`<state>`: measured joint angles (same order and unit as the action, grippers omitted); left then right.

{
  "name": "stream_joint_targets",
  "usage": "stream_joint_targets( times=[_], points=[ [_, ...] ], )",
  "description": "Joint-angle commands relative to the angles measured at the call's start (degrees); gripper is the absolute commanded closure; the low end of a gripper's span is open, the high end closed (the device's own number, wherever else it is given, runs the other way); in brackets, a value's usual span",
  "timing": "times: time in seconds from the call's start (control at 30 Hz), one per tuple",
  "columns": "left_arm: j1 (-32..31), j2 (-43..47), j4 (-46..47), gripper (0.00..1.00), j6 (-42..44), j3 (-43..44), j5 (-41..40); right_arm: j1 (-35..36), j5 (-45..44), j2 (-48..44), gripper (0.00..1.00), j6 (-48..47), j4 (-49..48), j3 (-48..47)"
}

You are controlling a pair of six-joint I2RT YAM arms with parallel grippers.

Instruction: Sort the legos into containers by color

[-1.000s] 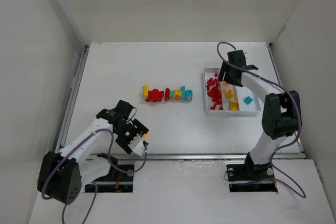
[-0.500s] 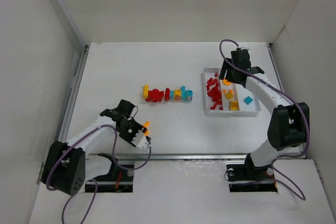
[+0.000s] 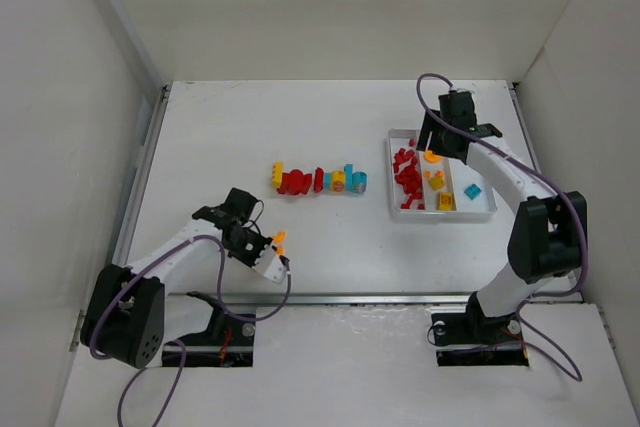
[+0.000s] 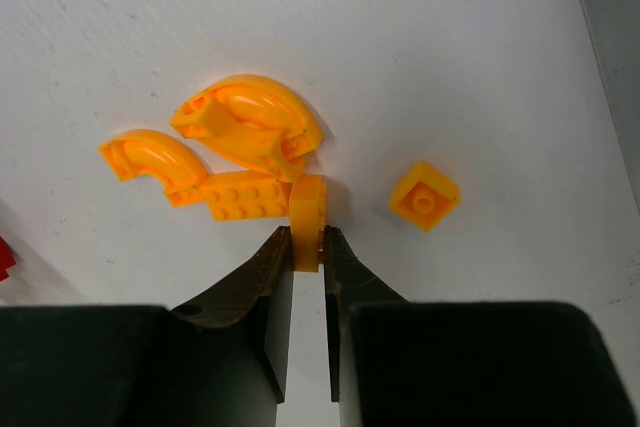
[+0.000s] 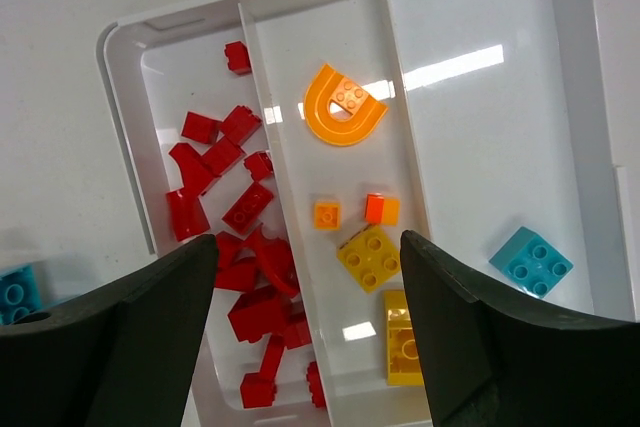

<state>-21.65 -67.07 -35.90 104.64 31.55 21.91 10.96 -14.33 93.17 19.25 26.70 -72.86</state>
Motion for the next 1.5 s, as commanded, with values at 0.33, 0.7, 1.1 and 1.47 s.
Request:
stream_joint_targets(
  times=[0.33,0.7,1.1,1.47],
  points=[
    [2.58,-5.33,-1.48,1.0,-8.3,27.04,19.46,0.03,-0.97,-8.07,0.2,-1.49,3.36,-5.1],
    [-13.66,-28.01,50.59,1.0,-60.3,41.65,31.62,-1.12,-4.39,-23.28,0.19,3.85,3.89,1.04],
    [-23.87,-50.78,81.6,1.0,-88.54,52.81,22.66,-1.12,-8.25,-32.87,0.19,4.49,9.42,4.31],
    [-28.18,-60.37,79.24,0.6,-89.17,62.14,13.51,-1.12,-9.48,-34.01,0.18,-1.66,12.41,2.9]
  ],
)
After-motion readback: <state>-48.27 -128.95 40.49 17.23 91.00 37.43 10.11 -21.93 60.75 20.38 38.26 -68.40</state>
